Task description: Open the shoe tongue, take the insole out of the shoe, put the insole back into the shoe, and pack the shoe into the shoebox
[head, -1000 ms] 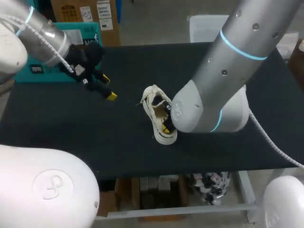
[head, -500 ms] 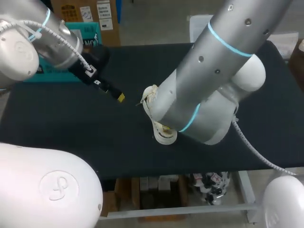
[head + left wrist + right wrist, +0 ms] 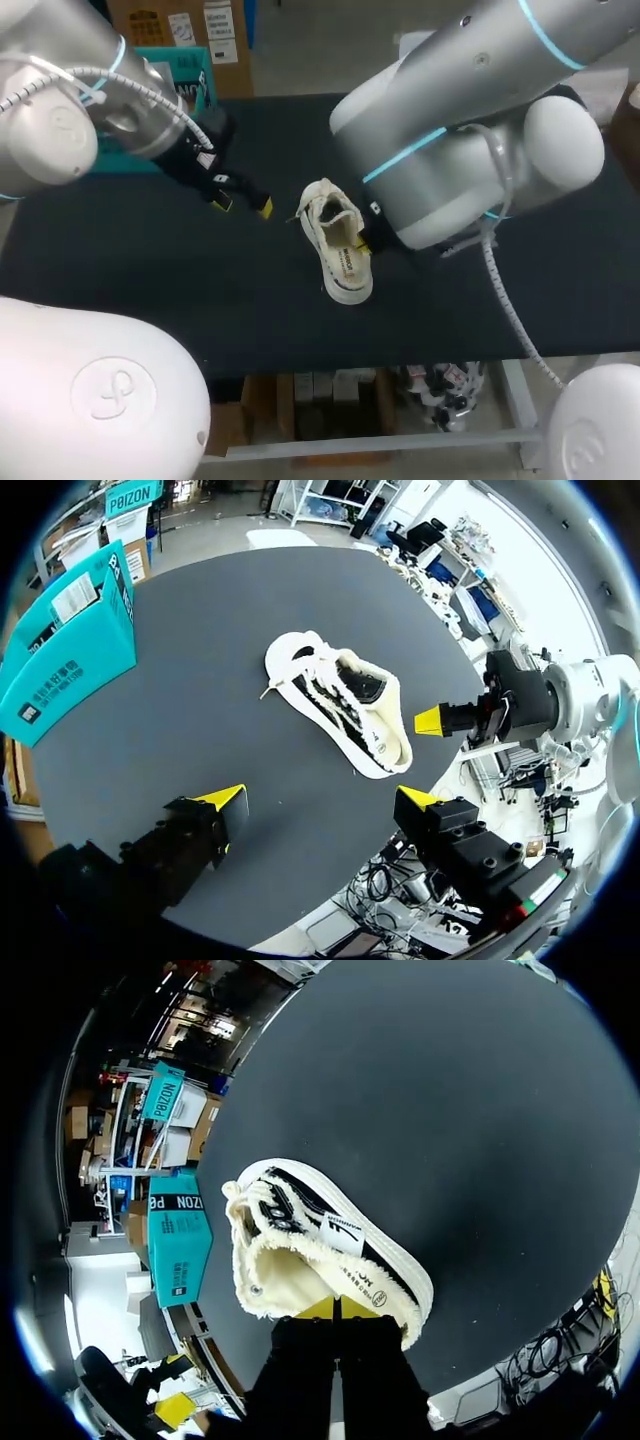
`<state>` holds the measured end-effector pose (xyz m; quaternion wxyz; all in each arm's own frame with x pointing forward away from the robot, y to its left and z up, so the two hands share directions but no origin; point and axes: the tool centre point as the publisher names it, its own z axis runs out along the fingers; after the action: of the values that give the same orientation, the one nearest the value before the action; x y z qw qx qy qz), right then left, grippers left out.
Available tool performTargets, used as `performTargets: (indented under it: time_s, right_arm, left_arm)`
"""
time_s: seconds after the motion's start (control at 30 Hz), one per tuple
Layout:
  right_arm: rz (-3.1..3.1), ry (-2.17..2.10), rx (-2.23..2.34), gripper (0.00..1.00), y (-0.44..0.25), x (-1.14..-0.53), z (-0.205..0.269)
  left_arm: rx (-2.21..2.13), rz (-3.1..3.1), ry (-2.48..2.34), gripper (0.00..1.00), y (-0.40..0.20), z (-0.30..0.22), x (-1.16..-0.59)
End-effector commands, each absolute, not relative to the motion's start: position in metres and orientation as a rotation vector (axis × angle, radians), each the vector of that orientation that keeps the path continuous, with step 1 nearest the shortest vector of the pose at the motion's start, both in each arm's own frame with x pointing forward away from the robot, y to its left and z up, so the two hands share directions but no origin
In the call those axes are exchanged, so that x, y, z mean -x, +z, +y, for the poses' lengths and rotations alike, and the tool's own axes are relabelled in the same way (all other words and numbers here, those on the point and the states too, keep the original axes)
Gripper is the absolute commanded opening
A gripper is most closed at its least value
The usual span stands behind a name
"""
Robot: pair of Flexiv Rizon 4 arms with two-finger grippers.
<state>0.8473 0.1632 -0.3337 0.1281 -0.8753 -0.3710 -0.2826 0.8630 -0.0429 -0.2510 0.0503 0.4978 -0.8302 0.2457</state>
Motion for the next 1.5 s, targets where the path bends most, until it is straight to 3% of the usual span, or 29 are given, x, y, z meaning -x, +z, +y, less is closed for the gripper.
performTargets:
  time_s: [0.03, 0.37, 0.47, 0.53, 0.57, 0.6, 1.07, 1.5]
  right_arm:
    - [-1.083, -0.833, 2.405, 0.00, -0.332, -0.849, 0.148]
    - [-1.123, -0.847, 2.159, 0.00, -0.334, -0.869, 0.132]
    - [-1.158, -0.794, 2.090, 0.13, -0.327, -0.876, 0.126]
    - [-1.176, -0.718, 2.042, 0.29, -0.324, -0.880, 0.123]
    - [-1.164, -0.583, 1.981, 0.93, -0.322, -0.885, 0.122]
    - [-1.148, -0.504, 1.953, 1.00, -0.321, -0.888, 0.121]
    - [-1.158, -0.499, 1.932, 1.00, -0.323, -0.892, 0.120]
    - [-1.568, -0.519, 1.919, 1.00, -0.308, -0.922, 0.086]
  left_arm:
    - [-1.551, -2.524, 0.715, 1.00, -0.247, -0.047, -0.861]
    - [-1.655, -2.463, 0.635, 1.00, -0.250, -0.055, -0.855]
    - [-1.691, -2.435, 0.608, 1.00, -0.252, -0.060, -0.852]
    - [-1.708, -2.422, 0.591, 1.00, -0.254, -0.063, -0.850]
    - [-1.725, -2.406, 0.577, 1.00, -0.256, -0.066, -0.849]
    - [-1.736, -2.397, 0.570, 1.00, -0.257, -0.068, -0.849]
    - [-1.791, -2.414, 0.509, 1.00, -0.274, -0.085, -0.850]
    - [-1.842, -2.419, 0.486, 1.00, -0.301, -0.103, -0.858]
